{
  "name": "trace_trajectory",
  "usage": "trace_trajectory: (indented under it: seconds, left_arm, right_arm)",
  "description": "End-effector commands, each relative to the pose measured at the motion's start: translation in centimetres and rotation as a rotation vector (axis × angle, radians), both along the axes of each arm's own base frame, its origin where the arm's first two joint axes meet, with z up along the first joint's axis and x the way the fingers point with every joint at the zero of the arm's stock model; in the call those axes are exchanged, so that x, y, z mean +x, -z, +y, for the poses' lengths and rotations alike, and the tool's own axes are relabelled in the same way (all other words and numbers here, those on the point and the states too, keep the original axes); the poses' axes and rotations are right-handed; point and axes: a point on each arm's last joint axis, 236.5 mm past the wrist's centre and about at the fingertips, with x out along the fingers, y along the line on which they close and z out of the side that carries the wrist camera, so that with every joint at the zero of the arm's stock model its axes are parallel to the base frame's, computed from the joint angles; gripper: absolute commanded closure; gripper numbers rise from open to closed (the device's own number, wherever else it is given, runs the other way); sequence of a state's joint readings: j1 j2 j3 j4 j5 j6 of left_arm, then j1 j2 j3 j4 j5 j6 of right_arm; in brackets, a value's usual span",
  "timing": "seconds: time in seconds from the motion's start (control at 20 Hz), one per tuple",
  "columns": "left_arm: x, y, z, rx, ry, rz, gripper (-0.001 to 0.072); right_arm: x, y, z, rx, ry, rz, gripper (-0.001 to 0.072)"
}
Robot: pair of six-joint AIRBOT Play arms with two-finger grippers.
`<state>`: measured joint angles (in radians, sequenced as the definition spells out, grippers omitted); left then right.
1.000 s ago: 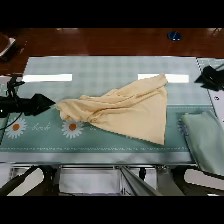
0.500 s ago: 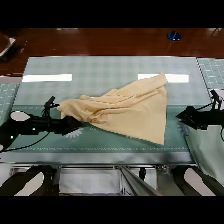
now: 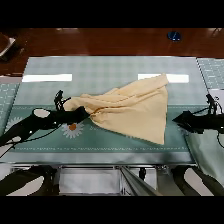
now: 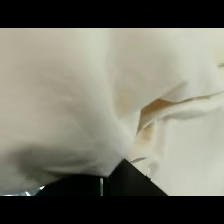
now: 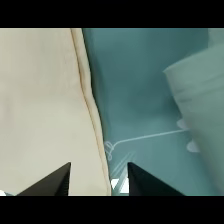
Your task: Fold the shirts.
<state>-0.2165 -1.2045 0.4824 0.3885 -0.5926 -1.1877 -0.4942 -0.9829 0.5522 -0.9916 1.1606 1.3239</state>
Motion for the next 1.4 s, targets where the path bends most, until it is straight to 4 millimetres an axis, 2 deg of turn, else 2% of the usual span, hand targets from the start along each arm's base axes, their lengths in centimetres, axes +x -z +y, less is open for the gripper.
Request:
trace_trajectory:
  seconds: [0.0,0.1,0.3,0.45,0.55,0.6,0.65,0.7,0.75,0.8,0.85,0.9,0.95,1.05,1.1,1.15,1.2,1.25,1.35]
  left_arm:
    - [1.5,-1.2,-1.1,-0.013,0.033,-0.041,0.0680]
    - [1.9,-1.9,-1.4,-0.023,0.040,-0.052,0.0680]
    - [1.6,-1.9,-1.7,-0.031,0.052,-0.045,0.0679]
    - [1.2,-2.0,-1.9,-0.041,0.065,-0.036,0.0679]
    - [1.1,-2.1,-2.0,-0.044,0.069,-0.034,0.0679]
    - [1.2,-2.1,-2.0,-0.045,0.070,-0.035,0.0680]
    - [1.3,-2.4,-2.1,-0.046,0.070,-0.043,0.0680]
    - [1.7,-3.0,-2.2,-0.050,0.079,-0.062,0.0679]
    - [2.4,-4.4,-2.5,-0.058,0.099,-0.104,0.0680]
    - [3.4,-6.7,-2.8,-0.080,0.111,-0.151,0.0680]
    - [4.9,-10.2,-2.9,-0.105,0.117,-0.228,0.0679]
    - [6.8,-14.7,-2.6,-0.120,0.114,-0.339,0.0680]
    - [8.2,-19.3,-2.0,-0.130,0.100,-0.446,0.0680]
    - [9.9,-31.5,0.1,-0.134,0.066,-0.724,0.0680]
    - [9.5,-37.1,1.1,-0.120,0.060,-0.849,0.0680]
    - [8.4,-42.3,2.1,-0.095,0.066,-0.970,0.0680]
    - [6.7,-46.5,2.8,-0.063,0.081,-1.069,0.0680]
    - [4.6,-50.3,3.4,-0.012,0.106,-1.162,0.0680]
    - [0.5,-55.0,4.4,0.101,0.136,-1.270,0.0680]
  right_arm:
    - [-2.3,1.3,1.0,0.050,-0.011,0.106,0.0294]
    - [-3.1,2.3,2.6,0.124,-0.002,0.150,0.0294]
    - [-4.5,4.1,6.0,0.149,-0.152,0.236,0.0294]
    - [-3.0,5.0,8.3,0.174,-0.162,0.218,0.0296]
    - [-1.4,5.0,9.5,0.184,-0.174,0.185,0.0333]
    - [-0.7,4.6,10.1,0.181,-0.203,0.167,0.0443]
    - [0.3,3.8,10.7,0.181,-0.237,0.135,0.0608]
    - [1.6,2.6,11.3,0.181,-0.283,0.082,0.0692]
    - [3.0,0.7,11.9,0.181,-0.334,0.033,0.0692]
    - [4.7,-1.7,12.1,0.176,-0.373,-0.023,0.0692]
    - [7.2,-5.3,12.1,0.153,-0.406,-0.121,0.0692]
    - [9.7,-9.6,11.8,0.114,-0.425,-0.243,0.0692]
    - [12.4,-15.2,11.2,0.050,-0.427,-0.392,0.0692]
    - [15.4,-27.4,9.8,-0.102,-0.410,-0.679,0.0693]
    - [15.5,-33.2,9.2,-0.170,-0.393,-0.807,0.0693]
    - [14.7,-39.1,8.6,-0.239,-0.368,-0.933,0.0693]
    - [13.1,-44.0,8.4,-0.290,-0.354,-1.046,0.0693]
    - [10.9,-48.3,8.3,-0.345,-0.341,-1.154,0.0693]
    - [5.9,-54.4,7.9,-0.444,-0.305,-1.313,0.0693]
